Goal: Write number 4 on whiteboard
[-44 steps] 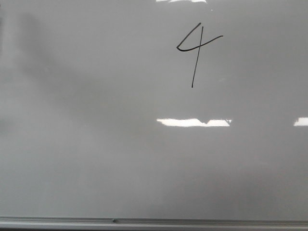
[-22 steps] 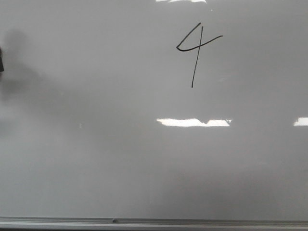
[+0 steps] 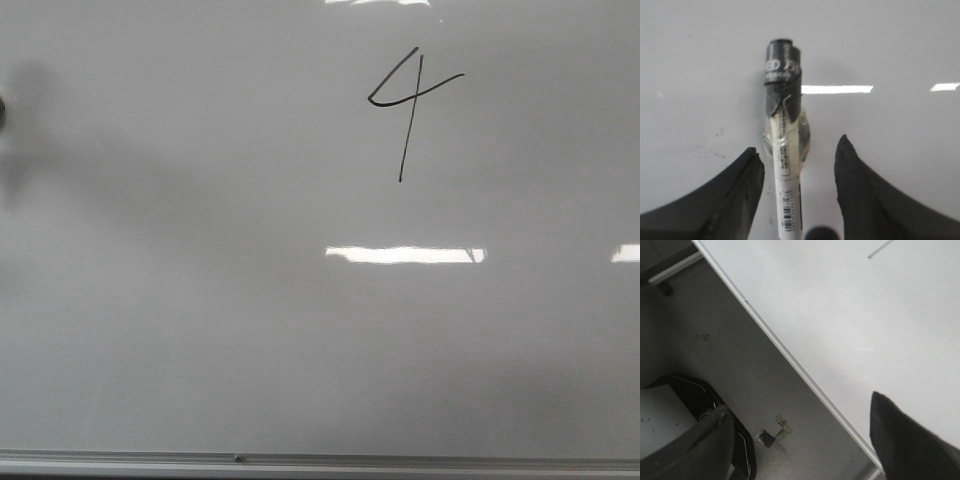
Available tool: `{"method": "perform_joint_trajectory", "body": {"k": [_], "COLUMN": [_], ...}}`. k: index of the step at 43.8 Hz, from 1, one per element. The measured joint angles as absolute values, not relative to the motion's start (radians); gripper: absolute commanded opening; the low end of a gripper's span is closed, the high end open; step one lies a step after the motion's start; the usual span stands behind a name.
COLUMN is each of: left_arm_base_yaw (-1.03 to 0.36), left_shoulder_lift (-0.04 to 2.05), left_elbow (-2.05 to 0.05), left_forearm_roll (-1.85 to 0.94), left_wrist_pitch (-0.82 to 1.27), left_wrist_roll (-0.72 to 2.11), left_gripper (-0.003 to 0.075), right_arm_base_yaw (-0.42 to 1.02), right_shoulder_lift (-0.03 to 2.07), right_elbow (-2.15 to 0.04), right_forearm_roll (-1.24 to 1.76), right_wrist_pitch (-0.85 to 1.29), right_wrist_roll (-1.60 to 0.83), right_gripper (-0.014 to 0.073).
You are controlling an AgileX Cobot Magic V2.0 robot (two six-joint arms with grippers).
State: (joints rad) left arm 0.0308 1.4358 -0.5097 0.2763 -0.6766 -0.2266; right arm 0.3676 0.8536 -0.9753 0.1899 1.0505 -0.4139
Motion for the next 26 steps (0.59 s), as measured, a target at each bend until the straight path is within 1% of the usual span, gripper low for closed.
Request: {"method": "perform_joint_trajectory", "body": {"k": [4, 8, 14, 20, 26], "left_arm_base_yaw": [0.031, 0.027, -0.025, -0.121, -0.214], "left_shoulder_lift": [1.335, 1.241, 1.103, 1.012, 0.947], "left_elbow": [-0.519, -0.562, -0.690, -0.831, -0.914], "left_forearm_roll": [0.311, 0.324, 0.350, 0.336, 0.293], "left_wrist_pitch": [-0.562, -0.393, -0.018, 0.370, 0.662], "left_wrist_roll": [-0.221, -0.220, -0.220, -0.220, -0.220], "left_gripper": [0.0340, 0.0340, 0.0336, 0.0335, 0.0335], "right_arm_base_yaw": [0.368, 0.368, 0.368, 0.368, 0.368], "right_shoulder_lift": [0.812, 0.759, 0.677, 0.619, 0.575], "right_elbow": [-0.975, -0.975, -0.975, -0.975, -0.975], "right_forearm_roll": [0.132, 0.095, 0.090, 0.088, 0.088], "right_wrist_pitch": [1.052, 1.058, 1.071, 1.097, 1.121], "right_wrist_roll": [-0.285, -0.186, -0.129, -0.117, -0.113], "right_gripper": [0.0581, 0.0581, 0.0581, 0.0581, 0.0581]}}
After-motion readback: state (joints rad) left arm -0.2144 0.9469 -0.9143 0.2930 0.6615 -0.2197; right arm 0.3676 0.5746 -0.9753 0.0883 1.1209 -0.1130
